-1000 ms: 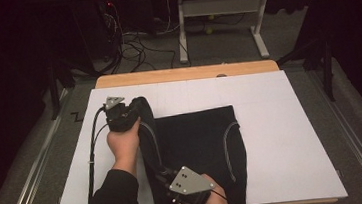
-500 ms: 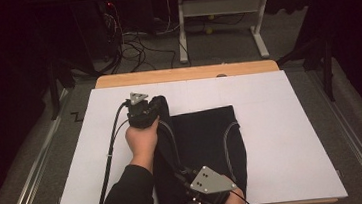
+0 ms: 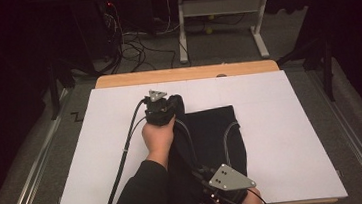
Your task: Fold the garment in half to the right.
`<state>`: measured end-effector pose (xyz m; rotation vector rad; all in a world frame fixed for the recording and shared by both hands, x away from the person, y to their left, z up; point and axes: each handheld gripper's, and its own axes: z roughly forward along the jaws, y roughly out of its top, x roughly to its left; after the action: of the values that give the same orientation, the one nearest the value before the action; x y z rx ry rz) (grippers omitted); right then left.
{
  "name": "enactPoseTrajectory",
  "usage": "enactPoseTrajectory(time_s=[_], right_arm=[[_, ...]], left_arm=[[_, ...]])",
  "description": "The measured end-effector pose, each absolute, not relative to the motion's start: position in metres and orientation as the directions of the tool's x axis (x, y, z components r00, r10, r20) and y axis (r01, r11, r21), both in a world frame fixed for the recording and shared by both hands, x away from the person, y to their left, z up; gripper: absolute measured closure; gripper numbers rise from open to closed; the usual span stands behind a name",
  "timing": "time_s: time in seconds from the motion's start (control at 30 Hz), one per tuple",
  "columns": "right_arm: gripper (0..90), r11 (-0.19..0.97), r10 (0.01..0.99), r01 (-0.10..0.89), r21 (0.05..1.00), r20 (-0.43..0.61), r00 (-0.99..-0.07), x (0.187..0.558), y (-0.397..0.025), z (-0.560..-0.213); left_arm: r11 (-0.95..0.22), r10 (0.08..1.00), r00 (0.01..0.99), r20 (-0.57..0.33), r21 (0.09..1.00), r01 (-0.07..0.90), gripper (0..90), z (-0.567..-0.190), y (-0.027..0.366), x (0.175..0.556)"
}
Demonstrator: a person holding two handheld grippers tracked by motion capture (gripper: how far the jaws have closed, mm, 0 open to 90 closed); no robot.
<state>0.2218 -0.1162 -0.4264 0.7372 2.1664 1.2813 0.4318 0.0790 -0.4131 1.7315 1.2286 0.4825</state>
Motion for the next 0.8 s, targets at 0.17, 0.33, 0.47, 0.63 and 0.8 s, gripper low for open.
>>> enactPoseTrajectory(time_s=[0.17,0.33,0.47,0.63,0.8], right_arm=[[75.0,0.404,0.687,0.211,0.890,-0.144,-0.712,0.222,-0.128,-0.427],[75.1,0.397,0.703,0.224,0.890,-0.139,-0.697,0.222,-0.142,-0.428],[75.1,0.389,0.714,0.230,0.892,-0.134,-0.687,0.222,-0.152,-0.430],[75.1,0.384,0.726,0.244,0.891,-0.128,-0.675,0.221,-0.163,-0.435],[75.1,0.379,0.739,0.261,0.888,-0.120,-0.663,0.219,-0.172,-0.438]], left_arm=[[-0.083,0.879,0.440,-0.183,0.850,0.520,78.0,-0.414,0.067,0.434],[-0.103,0.874,0.455,-0.171,0.849,0.518,78.0,-0.413,0.051,0.437],[-0.116,0.866,0.472,-0.166,0.851,0.512,78.0,-0.412,0.037,0.439],[-0.137,0.863,0.480,-0.159,0.840,0.524,78.0,-0.416,0.023,0.441],[-0.139,0.855,0.490,-0.168,0.837,0.529,77.9,-0.419,0.014,0.442]])
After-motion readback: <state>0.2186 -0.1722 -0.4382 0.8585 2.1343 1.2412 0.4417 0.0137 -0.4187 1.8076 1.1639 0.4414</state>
